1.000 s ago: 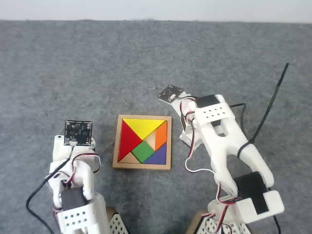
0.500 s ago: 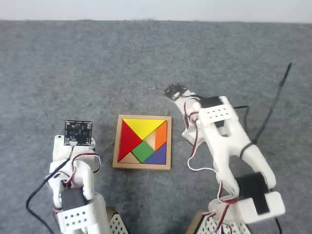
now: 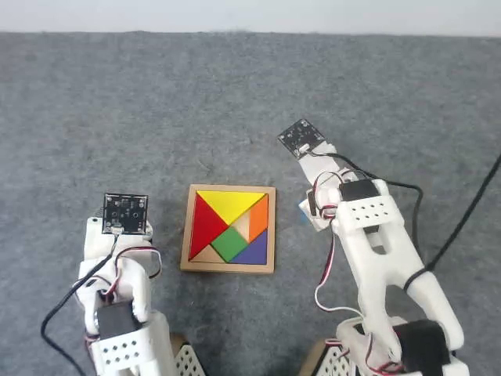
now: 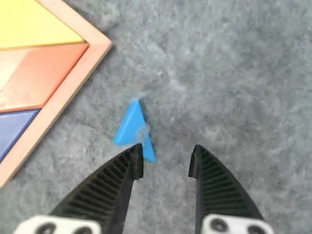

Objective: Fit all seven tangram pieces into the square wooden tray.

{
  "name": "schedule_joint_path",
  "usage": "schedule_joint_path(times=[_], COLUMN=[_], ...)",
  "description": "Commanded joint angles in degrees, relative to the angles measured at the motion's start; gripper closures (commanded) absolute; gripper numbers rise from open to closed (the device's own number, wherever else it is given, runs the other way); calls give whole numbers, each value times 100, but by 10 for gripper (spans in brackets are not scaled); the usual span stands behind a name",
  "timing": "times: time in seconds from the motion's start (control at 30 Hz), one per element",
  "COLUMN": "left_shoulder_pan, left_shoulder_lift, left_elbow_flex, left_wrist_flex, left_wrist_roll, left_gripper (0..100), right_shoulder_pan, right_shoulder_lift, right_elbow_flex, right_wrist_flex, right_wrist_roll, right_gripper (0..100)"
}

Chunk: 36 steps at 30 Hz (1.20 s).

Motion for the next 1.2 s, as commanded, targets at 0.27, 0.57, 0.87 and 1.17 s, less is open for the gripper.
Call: schedule_joint_path(times=[0.27, 0.57, 0.87, 1.17], left_shoulder_pan=[-18, -18, -9, -9], left_shoulder_lift=[-114, -114, -114, -114], left_elbow_flex=[-75, -75, -75, -75], left_wrist_flex=[18, 18, 18, 18], left_wrist_roll=[-70, -70, -70, -70], left_gripper=[985, 985, 985, 985], right_shoulder_pan=[-620, -1103, -462, -295], right_shoulder_lift=[330, -673, -2862, -2185], right_elbow_flex=[141, 835, 730, 589], right_wrist_flex=[207, 796, 1376, 813], right_wrist_roll=[1152, 2110, 721, 97], right_gripper=[827, 827, 828, 828])
